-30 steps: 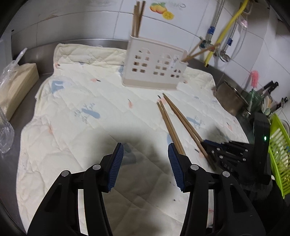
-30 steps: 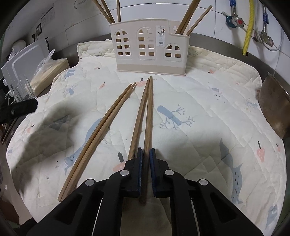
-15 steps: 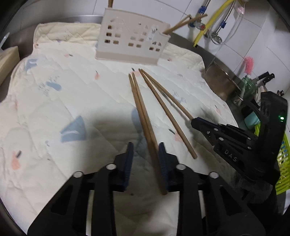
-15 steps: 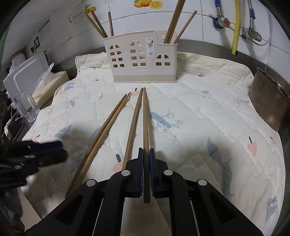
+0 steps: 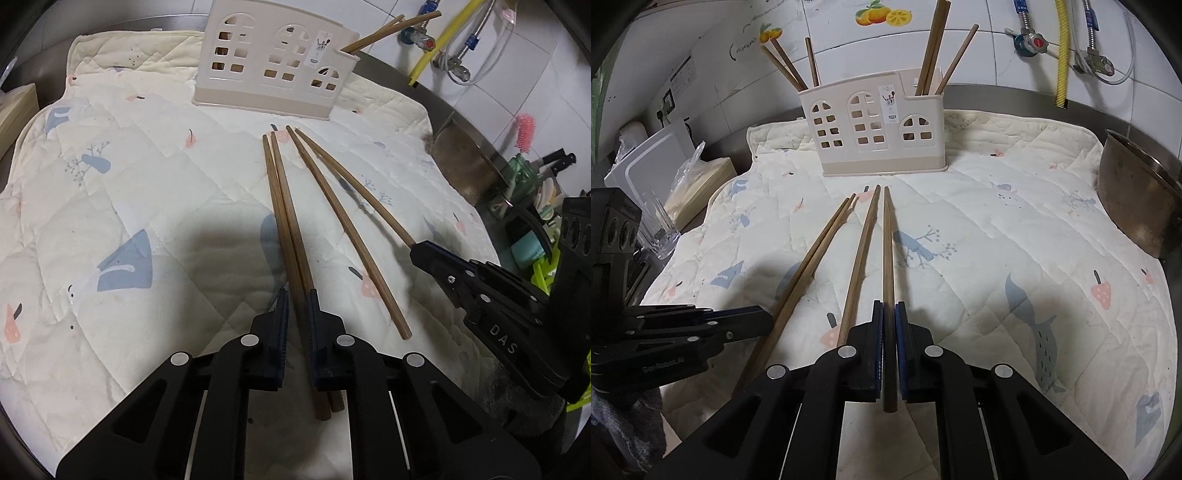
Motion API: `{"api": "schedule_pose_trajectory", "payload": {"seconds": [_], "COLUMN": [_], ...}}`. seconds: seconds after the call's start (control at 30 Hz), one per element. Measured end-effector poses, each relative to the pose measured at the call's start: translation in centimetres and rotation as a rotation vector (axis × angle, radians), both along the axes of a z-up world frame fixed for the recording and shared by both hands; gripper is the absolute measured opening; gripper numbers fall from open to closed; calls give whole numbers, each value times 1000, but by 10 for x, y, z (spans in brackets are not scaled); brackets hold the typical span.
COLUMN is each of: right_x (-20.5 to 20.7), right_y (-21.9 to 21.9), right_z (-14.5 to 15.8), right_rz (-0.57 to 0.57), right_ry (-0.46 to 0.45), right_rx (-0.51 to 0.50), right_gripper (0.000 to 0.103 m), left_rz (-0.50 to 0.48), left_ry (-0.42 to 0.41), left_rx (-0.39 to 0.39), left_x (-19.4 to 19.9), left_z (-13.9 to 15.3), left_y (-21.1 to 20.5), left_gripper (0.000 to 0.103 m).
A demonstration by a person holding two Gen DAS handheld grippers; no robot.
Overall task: Organize utensils
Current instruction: 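Grasp a chopstick with the right tool while the left tool grasps another, then lift both chopsticks upright and carry them above the beige holder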
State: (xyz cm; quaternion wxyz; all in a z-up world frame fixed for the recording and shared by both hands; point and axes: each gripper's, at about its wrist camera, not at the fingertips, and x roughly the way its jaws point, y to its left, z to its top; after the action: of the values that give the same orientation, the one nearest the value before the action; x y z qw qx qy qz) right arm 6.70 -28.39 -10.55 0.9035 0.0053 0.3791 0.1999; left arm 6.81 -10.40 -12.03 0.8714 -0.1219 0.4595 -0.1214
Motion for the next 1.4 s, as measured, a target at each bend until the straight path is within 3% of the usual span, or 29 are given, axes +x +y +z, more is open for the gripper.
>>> {"api": "schedule_pose_trajectory", "payload": {"seconds": [0.5, 0.97, 1.2, 1.4], "right_x": [0, -1, -4, -3], "right_y": [-4, -3, -6, -5], "right_z": [0, 0, 23, 51], "right_rz": [-10, -14, -23, -23], "right_ry": [2, -1, -63, -136], "right_rx": [13, 22, 25, 39], "right_gripper": [6, 6, 6, 6], "left_rz": [85, 50, 38, 25], "left_ry": [26, 8, -55, -179], "left_rx": [71, 40, 35, 47], "left_x": [15, 19, 11, 8], "left_z": [2, 2, 26, 70], "left_y": [-7, 0, 16, 29], "left_gripper": [9, 6, 6, 6]}}
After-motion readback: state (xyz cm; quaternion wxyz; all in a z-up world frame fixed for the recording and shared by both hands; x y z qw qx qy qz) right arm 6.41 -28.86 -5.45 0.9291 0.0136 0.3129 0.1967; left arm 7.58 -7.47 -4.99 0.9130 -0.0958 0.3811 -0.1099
